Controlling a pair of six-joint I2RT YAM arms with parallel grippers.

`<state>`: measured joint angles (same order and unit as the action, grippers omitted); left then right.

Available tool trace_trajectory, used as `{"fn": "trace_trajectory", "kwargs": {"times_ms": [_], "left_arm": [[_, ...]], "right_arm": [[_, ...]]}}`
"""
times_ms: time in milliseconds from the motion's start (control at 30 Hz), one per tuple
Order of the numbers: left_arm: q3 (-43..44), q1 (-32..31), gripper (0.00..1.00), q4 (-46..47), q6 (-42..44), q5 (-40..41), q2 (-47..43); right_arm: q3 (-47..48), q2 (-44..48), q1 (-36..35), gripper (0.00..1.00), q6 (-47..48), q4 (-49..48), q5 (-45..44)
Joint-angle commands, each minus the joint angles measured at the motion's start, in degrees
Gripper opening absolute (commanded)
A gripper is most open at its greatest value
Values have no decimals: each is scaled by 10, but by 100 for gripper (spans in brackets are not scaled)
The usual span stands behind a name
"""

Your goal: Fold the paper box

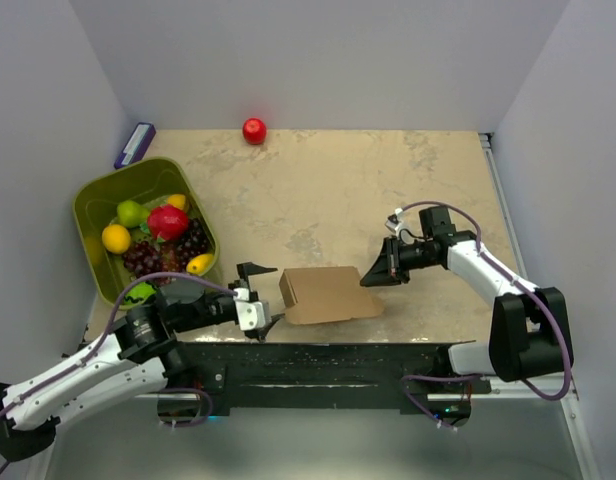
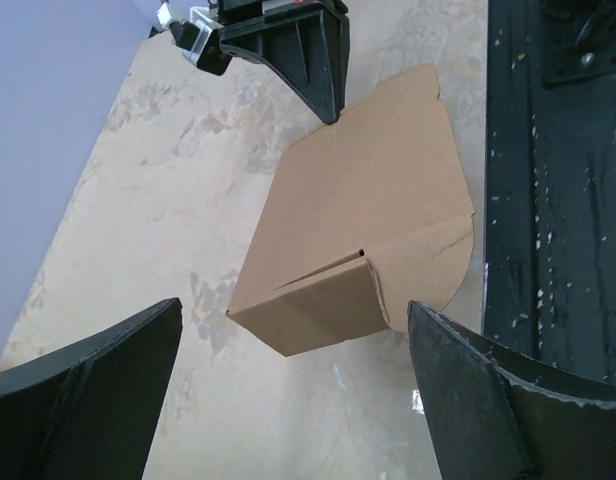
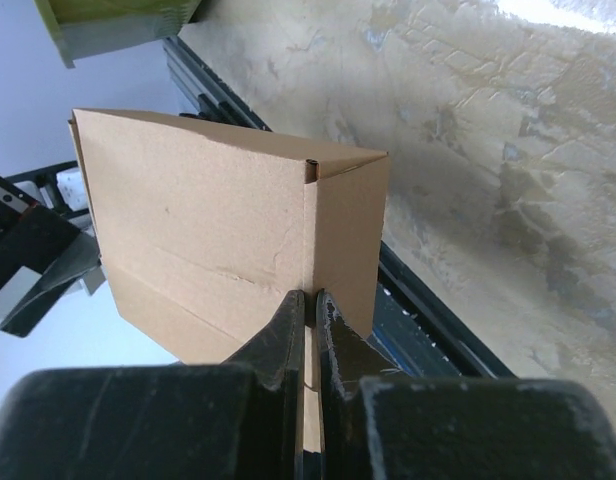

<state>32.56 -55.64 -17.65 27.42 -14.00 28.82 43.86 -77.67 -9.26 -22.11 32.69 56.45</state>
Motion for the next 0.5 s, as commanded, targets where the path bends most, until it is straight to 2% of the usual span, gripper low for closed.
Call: {"fn": "trace_trajectory", "kwargs": {"times_ms": [0, 133, 300, 467], "left_arm": [[-14, -39, 100, 12, 93, 67, 13], [-17, -71, 100, 15, 135, 95, 39], [-25, -116, 100, 11, 146, 104, 70], [-41, -127, 100, 23, 156, 112, 73]], "right_arm": [[18, -7, 2, 0, 7, 29, 35], [19, -15, 2, 0, 4, 30, 40], [22, -31, 2, 0, 3, 27, 46], [23, -34, 2, 0, 6, 32, 44]]}}
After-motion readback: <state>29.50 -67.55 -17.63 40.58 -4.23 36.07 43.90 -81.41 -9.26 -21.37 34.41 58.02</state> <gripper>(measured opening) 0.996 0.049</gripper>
